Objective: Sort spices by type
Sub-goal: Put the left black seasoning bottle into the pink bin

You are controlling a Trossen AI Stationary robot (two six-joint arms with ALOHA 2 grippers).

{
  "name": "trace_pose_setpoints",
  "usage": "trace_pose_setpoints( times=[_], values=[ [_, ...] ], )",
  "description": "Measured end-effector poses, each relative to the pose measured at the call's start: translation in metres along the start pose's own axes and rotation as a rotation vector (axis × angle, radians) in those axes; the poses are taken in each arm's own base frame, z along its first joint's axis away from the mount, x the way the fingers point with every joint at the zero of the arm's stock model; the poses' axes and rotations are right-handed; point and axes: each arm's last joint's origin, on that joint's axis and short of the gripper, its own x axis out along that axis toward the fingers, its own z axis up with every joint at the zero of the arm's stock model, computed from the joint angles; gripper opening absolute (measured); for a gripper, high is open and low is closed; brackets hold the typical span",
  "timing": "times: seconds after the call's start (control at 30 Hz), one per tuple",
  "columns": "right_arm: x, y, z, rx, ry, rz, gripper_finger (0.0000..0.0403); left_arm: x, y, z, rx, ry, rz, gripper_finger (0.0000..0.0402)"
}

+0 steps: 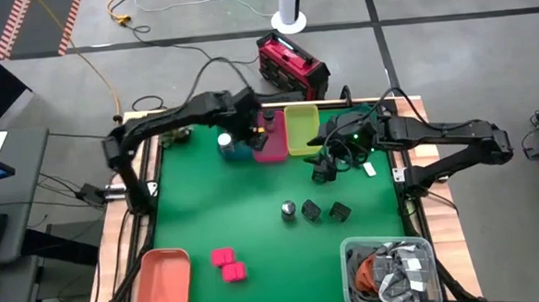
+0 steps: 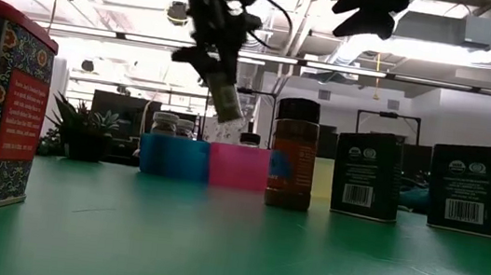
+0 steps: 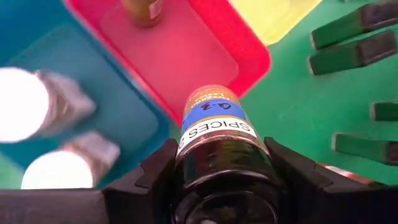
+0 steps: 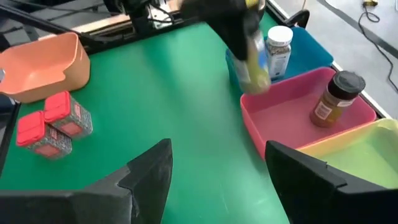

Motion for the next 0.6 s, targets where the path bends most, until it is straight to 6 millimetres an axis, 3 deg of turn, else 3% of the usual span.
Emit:
trace_pose_setpoints(
  times=[0.27, 0.5, 0.6],
  values=[
    [-0.009, -0.006, 0.001, 0.067, -0.011, -0.022, 0.0284, 0.053, 0.002, 0.041, 0.106, 0.094, 0.024, 0.0193],
    [-0.010, -0.007, -0.002, 0.111, 0.011, -0.026, 0.0284, 0.091, 0.006, 0.053, 0.186, 0.186, 0.050, 0.0195],
    [-0.010, -0.007, -0.002, 0.121, 0.013, -0.027, 0.0284, 0.099, 0.005, 0.053, 0.205, 0.213, 0.056, 0.0229]
  ],
)
